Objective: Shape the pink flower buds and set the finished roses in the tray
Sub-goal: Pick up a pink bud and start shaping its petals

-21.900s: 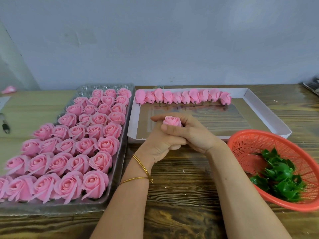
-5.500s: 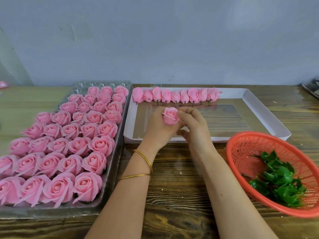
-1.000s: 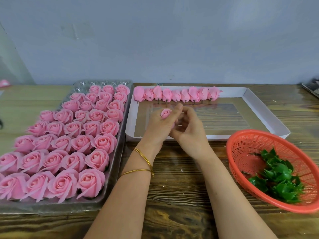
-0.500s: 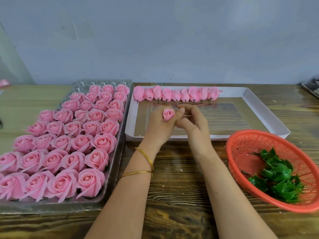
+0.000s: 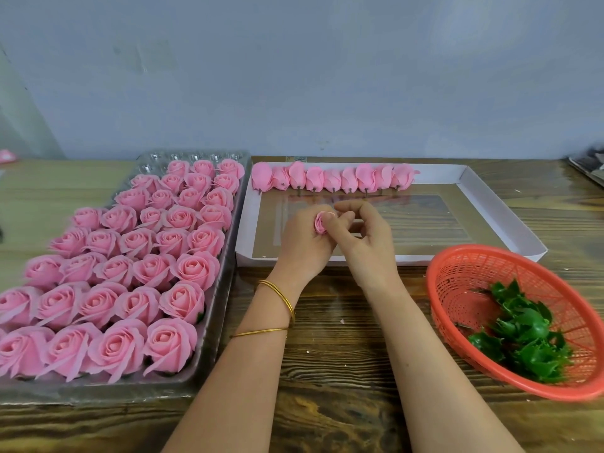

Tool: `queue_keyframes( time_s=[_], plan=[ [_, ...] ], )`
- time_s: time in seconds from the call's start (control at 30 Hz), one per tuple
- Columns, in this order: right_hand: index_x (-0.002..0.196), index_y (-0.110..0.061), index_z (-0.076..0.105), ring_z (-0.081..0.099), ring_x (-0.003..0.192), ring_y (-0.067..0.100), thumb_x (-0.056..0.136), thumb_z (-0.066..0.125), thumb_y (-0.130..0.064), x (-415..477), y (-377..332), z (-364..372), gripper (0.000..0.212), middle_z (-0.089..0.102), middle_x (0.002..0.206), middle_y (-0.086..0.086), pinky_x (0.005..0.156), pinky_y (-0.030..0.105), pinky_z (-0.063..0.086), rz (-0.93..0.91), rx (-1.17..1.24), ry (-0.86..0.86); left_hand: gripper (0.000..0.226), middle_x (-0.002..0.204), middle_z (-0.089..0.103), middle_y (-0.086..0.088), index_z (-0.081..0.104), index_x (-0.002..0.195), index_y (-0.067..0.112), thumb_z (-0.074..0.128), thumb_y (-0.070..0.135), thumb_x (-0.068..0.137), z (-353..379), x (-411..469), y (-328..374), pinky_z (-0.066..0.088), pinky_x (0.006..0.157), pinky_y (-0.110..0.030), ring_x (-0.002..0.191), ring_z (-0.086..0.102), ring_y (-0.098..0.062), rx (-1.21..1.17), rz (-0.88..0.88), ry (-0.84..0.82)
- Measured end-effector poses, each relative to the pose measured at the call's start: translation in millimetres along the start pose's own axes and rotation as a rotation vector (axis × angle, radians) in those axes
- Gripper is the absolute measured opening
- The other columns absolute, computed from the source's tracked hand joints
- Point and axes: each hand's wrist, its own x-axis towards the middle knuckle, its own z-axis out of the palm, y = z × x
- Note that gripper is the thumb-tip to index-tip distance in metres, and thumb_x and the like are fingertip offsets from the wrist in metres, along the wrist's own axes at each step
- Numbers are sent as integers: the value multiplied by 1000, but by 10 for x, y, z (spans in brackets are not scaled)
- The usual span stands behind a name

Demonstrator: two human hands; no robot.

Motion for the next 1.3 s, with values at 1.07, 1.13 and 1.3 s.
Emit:
queue_keyframes(
  time_s=[1.07,1.13,1.3],
  plan=[
    [98,-1,63,66,82,19,79,68,8,-20,63,19,22,69,87,12,78,34,57,-104,9,-155,34,70,64,-9,61,85,-13,68,20,90,-59,-39,111,52,56,-18,64,66,-9,-455,-123,83],
    [103,1,64,67,91,30,83,65,9,-22,58,4,22,69,94,20,85,44,56,-115,20,-200,21,68,67,-1,68,79,-2,70,17,87,-79,-33,106,54,60,-20,67,67,-8,-454,-135,57],
    [120,-23,63,65,106,16,90,56,9,-33,46,21,44,71,112,1,95,31,53,-146,95,-323,34,60,64,11,68,54,28,71,15,86,-108,-17,69,51,60,-17,66,63,-2,-427,-121,7]
  ],
)
